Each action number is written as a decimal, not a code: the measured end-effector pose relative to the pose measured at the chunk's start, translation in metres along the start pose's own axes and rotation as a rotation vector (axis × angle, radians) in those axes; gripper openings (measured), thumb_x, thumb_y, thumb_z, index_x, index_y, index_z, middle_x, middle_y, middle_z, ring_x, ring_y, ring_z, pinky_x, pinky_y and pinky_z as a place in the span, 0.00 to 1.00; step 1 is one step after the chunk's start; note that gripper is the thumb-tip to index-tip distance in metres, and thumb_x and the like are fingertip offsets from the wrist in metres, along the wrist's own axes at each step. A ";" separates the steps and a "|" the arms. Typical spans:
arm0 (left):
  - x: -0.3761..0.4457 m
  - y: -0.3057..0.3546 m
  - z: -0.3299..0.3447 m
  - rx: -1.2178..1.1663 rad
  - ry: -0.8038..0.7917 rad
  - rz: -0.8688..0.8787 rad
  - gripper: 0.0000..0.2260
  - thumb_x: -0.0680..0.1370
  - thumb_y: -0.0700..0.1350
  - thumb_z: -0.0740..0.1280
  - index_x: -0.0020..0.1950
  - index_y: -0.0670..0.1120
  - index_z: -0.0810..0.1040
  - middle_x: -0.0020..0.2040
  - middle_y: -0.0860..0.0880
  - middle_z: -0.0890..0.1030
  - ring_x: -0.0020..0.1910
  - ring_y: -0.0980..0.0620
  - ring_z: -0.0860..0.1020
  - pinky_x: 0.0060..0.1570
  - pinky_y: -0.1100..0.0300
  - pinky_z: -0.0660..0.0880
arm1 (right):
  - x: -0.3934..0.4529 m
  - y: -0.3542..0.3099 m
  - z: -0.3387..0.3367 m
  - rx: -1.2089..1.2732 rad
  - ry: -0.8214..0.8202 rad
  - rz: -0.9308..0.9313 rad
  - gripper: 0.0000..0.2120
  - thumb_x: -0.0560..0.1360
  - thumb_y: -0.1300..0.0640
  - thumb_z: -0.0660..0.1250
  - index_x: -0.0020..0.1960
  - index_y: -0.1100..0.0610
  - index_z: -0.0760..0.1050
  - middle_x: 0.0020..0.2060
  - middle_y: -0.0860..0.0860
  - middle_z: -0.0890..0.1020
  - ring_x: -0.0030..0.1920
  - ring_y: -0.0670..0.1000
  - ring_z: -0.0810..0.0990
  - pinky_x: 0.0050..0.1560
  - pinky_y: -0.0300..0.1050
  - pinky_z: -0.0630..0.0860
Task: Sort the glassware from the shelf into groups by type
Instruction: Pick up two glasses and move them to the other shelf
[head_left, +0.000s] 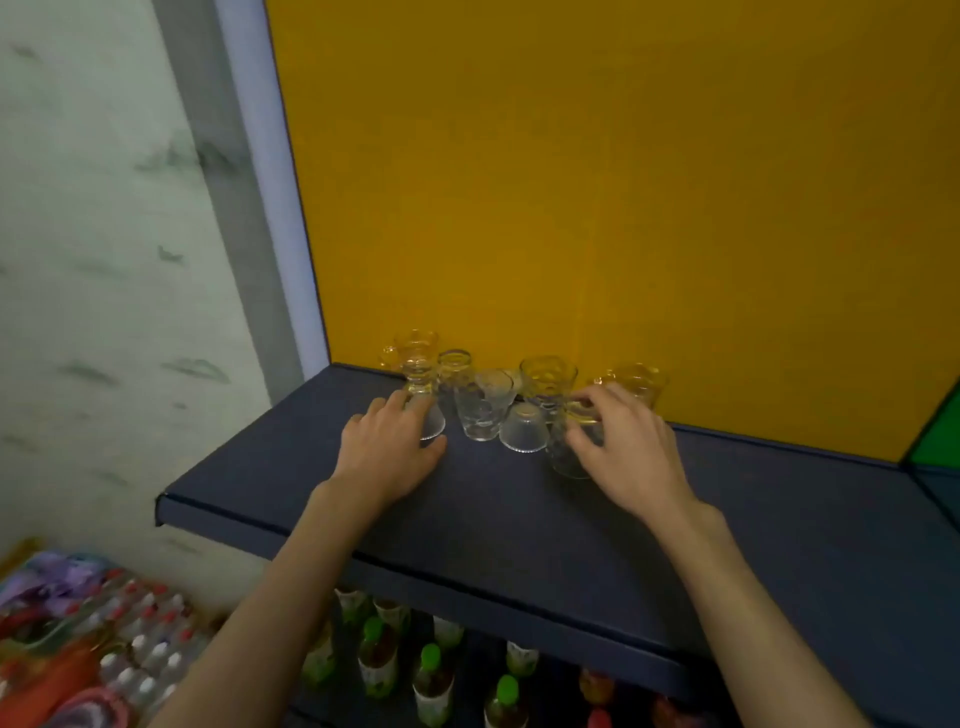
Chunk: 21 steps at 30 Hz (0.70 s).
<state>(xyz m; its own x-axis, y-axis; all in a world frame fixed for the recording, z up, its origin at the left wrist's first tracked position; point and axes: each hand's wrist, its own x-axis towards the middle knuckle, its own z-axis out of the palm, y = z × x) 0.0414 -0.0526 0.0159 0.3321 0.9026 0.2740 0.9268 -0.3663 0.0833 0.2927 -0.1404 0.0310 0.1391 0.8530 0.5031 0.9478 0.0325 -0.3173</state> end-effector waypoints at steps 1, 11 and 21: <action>0.006 -0.005 0.003 -0.010 -0.006 0.013 0.24 0.80 0.59 0.62 0.74 0.52 0.67 0.71 0.47 0.71 0.67 0.43 0.72 0.60 0.45 0.73 | -0.001 -0.003 0.001 -0.021 0.012 0.034 0.14 0.77 0.50 0.66 0.62 0.50 0.77 0.55 0.48 0.79 0.54 0.53 0.79 0.44 0.47 0.72; 0.044 -0.035 0.043 -0.114 -0.069 0.047 0.31 0.81 0.60 0.61 0.80 0.52 0.55 0.77 0.42 0.61 0.70 0.38 0.68 0.56 0.43 0.75 | -0.027 -0.028 0.018 -0.203 -0.013 0.249 0.15 0.77 0.48 0.64 0.63 0.50 0.74 0.58 0.49 0.79 0.55 0.55 0.80 0.45 0.50 0.76; 0.070 -0.044 0.057 -0.130 -0.130 0.101 0.30 0.78 0.60 0.67 0.75 0.50 0.63 0.68 0.43 0.72 0.66 0.41 0.72 0.56 0.44 0.75 | -0.034 -0.012 0.023 -0.187 0.022 0.394 0.15 0.77 0.47 0.66 0.62 0.50 0.75 0.56 0.49 0.79 0.54 0.55 0.80 0.44 0.48 0.73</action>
<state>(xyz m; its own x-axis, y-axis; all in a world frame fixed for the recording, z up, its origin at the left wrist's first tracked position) 0.0338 0.0391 -0.0230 0.4499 0.8784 0.1616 0.8599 -0.4749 0.1874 0.2704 -0.1582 -0.0007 0.5043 0.7701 0.3906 0.8566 -0.3893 -0.3386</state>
